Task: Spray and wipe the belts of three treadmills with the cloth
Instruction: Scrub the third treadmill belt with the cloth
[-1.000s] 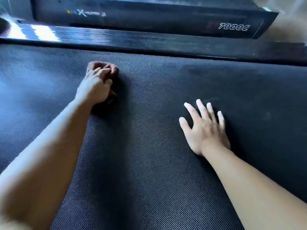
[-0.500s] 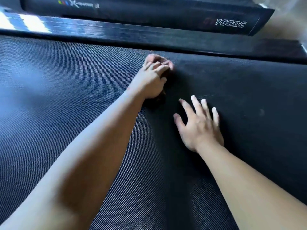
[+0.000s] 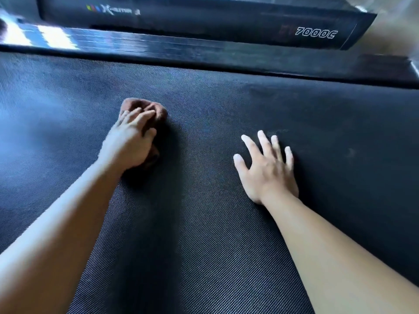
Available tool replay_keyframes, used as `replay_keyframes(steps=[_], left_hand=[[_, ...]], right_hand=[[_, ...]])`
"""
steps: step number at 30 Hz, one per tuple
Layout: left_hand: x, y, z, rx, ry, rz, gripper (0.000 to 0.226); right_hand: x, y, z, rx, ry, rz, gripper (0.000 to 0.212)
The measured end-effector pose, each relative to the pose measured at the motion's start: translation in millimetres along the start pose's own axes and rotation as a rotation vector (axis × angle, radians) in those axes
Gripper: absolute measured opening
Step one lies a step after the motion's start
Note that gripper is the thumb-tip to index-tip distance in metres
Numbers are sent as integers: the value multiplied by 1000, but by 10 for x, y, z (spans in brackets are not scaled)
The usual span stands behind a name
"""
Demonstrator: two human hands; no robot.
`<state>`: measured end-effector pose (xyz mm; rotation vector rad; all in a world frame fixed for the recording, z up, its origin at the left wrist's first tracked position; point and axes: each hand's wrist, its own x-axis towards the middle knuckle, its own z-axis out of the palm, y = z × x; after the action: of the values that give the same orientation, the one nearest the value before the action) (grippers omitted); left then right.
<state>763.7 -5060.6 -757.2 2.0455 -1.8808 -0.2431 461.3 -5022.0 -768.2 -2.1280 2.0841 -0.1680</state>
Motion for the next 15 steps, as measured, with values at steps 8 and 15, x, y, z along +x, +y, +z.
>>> replay_keyframes(steps=[8,15], left_hand=[[217,904,369,4,-32,39,55],[-694,1100,391,-13,-115,292,62]], right_hand=[[-6,27,-17,83,-13,-24,58],[-72,332,-235,349,49,-74,48]])
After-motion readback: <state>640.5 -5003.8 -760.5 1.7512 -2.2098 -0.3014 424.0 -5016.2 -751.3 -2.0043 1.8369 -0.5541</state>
